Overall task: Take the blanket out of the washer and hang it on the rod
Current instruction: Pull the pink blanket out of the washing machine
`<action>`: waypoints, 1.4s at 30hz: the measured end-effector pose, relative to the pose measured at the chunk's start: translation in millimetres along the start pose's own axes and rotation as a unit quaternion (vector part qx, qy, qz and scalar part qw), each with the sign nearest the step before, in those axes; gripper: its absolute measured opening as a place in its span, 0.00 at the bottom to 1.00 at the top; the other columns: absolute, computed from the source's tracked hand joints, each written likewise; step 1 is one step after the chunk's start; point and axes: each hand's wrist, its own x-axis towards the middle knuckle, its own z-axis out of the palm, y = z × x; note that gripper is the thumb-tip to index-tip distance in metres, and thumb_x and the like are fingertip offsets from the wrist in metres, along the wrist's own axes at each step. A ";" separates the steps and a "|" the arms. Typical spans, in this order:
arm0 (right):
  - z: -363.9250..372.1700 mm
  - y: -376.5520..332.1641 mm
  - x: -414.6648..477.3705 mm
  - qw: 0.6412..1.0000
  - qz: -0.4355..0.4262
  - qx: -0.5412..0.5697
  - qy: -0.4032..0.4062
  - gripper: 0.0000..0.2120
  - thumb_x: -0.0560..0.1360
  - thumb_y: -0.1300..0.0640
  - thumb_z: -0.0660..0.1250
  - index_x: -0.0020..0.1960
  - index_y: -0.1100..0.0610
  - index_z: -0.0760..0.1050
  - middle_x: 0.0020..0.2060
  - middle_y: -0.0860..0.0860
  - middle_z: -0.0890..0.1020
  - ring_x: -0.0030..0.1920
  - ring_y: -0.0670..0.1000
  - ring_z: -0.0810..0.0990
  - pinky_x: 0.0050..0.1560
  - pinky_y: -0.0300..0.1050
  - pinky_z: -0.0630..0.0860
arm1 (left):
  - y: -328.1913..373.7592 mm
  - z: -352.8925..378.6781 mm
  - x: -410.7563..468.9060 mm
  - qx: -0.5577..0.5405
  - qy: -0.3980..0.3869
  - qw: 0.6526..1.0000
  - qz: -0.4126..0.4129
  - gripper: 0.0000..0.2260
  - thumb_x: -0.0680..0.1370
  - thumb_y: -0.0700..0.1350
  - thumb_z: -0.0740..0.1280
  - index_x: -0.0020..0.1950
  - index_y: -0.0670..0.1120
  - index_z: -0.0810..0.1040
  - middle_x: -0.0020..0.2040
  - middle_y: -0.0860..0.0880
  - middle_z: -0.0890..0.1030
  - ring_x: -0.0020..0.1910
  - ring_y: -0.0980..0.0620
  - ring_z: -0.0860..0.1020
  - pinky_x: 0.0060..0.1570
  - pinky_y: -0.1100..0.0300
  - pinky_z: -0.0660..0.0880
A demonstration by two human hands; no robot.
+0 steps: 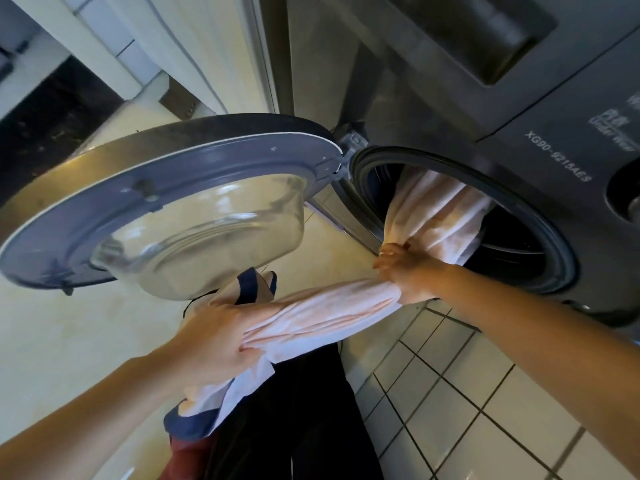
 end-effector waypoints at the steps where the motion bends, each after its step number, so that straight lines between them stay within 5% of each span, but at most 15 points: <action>1: 0.9 0.3 -3.3 1.000 0.004 0.016 -0.003 0.21 0.70 0.47 0.65 0.63 0.43 0.69 0.71 0.45 0.62 0.74 0.52 0.54 0.68 0.59 0.56 | 0.9 -2.0 -0.6 -0.008 -0.008 1.000 -0.004 0.21 0.65 0.51 0.54 0.55 0.55 0.76 0.38 0.55 0.76 0.41 0.55 0.69 0.35 0.53 0.74; 3: 1.0 -0.1 -11.5 0.999 0.016 0.043 -0.005 0.15 0.71 0.47 0.65 0.56 0.43 0.68 0.65 0.47 0.70 0.70 0.55 0.65 0.66 0.56 0.59 | 2.0 -4.4 -2.0 -0.043 -0.014 0.999 -0.002 0.25 0.66 0.50 0.56 0.63 0.64 0.70 0.41 0.58 0.79 0.42 0.53 0.74 0.35 0.52 0.76; 5: -1.9 -2.6 -20.9 0.999 0.031 0.038 0.000 0.10 0.72 0.49 0.63 0.51 0.45 0.65 0.49 0.49 0.78 0.54 0.57 0.76 0.59 0.52 0.62 | -1.7 -3.6 -1.3 -0.059 -0.017 0.998 0.009 0.35 0.68 0.48 0.60 0.72 0.70 0.57 0.54 0.63 0.79 0.49 0.52 0.78 0.39 0.52 0.78; 8: -7.4 -6.7 -26.4 0.995 0.096 0.011 0.026 0.14 0.77 0.46 0.59 0.59 0.50 0.67 0.50 0.53 0.81 0.55 0.58 0.76 0.57 0.48 0.61 | -3.6 -3.6 2.1 -0.015 -0.003 0.999 0.040 0.43 0.69 0.44 0.65 0.76 0.66 0.45 0.72 0.62 0.67 0.56 0.47 0.79 0.44 0.52 0.79; 11: -13.1 -13.5 -22.5 0.986 0.158 -0.017 0.053 0.22 0.77 0.43 0.58 0.66 0.52 0.62 0.51 0.53 0.81 0.56 0.58 0.78 0.59 0.53 0.63 | 9.7 -1.5 3.5 0.066 0.026 0.993 0.097 0.46 0.69 0.41 0.70 0.78 0.61 0.47 0.78 0.58 0.55 0.64 0.44 0.76 0.51 0.47 0.80; 13: -19.4 -18.6 -20.1 0.982 0.173 -0.029 0.072 0.25 0.75 0.43 0.60 0.67 0.52 0.60 0.49 0.51 0.82 0.52 0.56 0.79 0.56 0.53 0.64 | 14.5 10.0 2.3 0.114 0.021 0.986 0.119 0.47 0.67 0.43 0.74 0.78 0.59 0.50 0.77 0.55 0.60 0.64 0.49 0.77 0.48 0.46 0.80; 15: -28.4 -24.2 -20.9 0.977 0.196 -0.018 0.087 0.28 0.74 0.45 0.62 0.70 0.54 0.57 0.50 0.52 0.82 0.53 0.56 0.79 0.58 0.53 0.64 | 16.8 20.2 4.3 0.127 -0.005 0.987 0.101 0.46 0.65 0.43 0.74 0.77 0.62 0.54 0.71 0.56 0.71 0.52 0.48 0.83 0.39 0.54 0.81; 17: -35.9 -32.1 -24.7 0.976 0.194 -0.010 0.100 0.32 0.73 0.48 0.64 0.72 0.54 0.54 0.50 0.52 0.82 0.52 0.56 0.80 0.60 0.53 0.63 | 23.5 21.5 10.7 0.151 -0.030 0.986 0.071 0.37 0.61 0.42 0.74 0.65 0.65 0.68 0.66 0.59 0.74 0.35 0.51 0.79 0.29 0.63 0.71; 21: -34.0 -51.9 -32.9 0.982 0.110 0.056 0.146 0.42 0.69 0.51 0.69 0.72 0.49 0.45 0.51 0.52 0.81 0.47 0.56 0.81 0.58 0.55 0.65 | 17.8 28.0 24.1 0.122 -0.153 0.980 -0.041 0.18 0.75 0.42 0.61 0.58 0.63 0.67 0.70 0.59 0.59 0.65 0.44 0.69 0.55 0.48 0.73; 24: -31.3 -63.8 -39.1 0.981 0.036 0.055 0.180 0.47 0.68 0.53 0.70 0.73 0.43 0.40 0.55 0.51 0.76 0.47 0.56 0.80 0.57 0.55 0.66 | 15.7 28.5 33.9 0.134 -0.212 0.963 -0.103 0.19 0.78 0.45 0.59 0.67 0.60 0.65 0.74 0.55 0.55 0.70 0.44 0.64 0.64 0.47 0.66; 27: -28.7 -74.7 -46.0 0.977 -0.044 -0.008 0.206 0.43 0.68 0.59 0.67 0.72 0.35 0.46 0.51 0.53 0.72 0.42 0.56 0.79 0.53 0.56 0.66 | 16.5 29.6 40.7 0.115 -0.221 0.960 -0.128 0.22 0.78 0.45 0.58 0.71 0.58 0.64 0.77 0.52 0.53 0.70 0.45 0.65 0.68 0.46 0.62; 30: -30.2 -79.9 -50.0 0.973 -0.035 -0.013 0.226 0.39 0.64 0.63 0.68 0.67 0.35 0.61 0.47 0.54 0.71 0.33 0.56 0.76 0.49 0.57 0.70 | 19.8 32.3 39.2 0.071 -0.184 0.971 -0.134 0.22 0.77 0.46 0.59 0.71 0.57 0.64 0.78 0.56 0.53 0.71 0.48 0.64 0.69 0.45 0.59; 34: -39.9 -94.8 -46.4 0.966 0.023 0.012 0.257 0.36 0.60 0.64 0.71 0.62 0.39 0.68 0.43 0.54 0.73 0.27 0.55 0.75 0.45 0.55 0.70 | 37.1 35.4 33.3 -0.005 -0.062 0.986 -0.154 0.25 0.73 0.49 0.64 0.68 0.55 0.63 0.76 0.57 0.55 0.58 0.41 0.72 0.48 0.53 0.71; 37: -49.8 -113.2 -40.0 0.948 0.070 0.044 0.308 0.41 0.58 0.64 0.70 0.68 0.46 0.63 0.39 0.52 0.75 0.27 0.56 0.76 0.42 0.52 0.70 | 53.0 37.6 33.8 -0.043 0.028 0.986 -0.157 0.32 0.72 0.52 0.67 0.71 0.57 0.56 0.77 0.54 0.52 0.52 0.44 0.76 0.48 0.54 0.74; 42: -55.4 -136.0 -35.1 0.933 0.057 0.128 0.332 0.41 0.63 0.62 0.68 0.68 0.58 0.47 0.48 0.50 0.81 0.40 0.54 0.82 0.55 0.51 0.69 | 73.2 43.0 38.7 -0.022 0.068 0.986 -0.148 0.49 0.67 0.65 0.70 0.74 0.56 0.38 0.79 0.44 0.42 0.68 0.43 0.70 0.65 0.40 0.66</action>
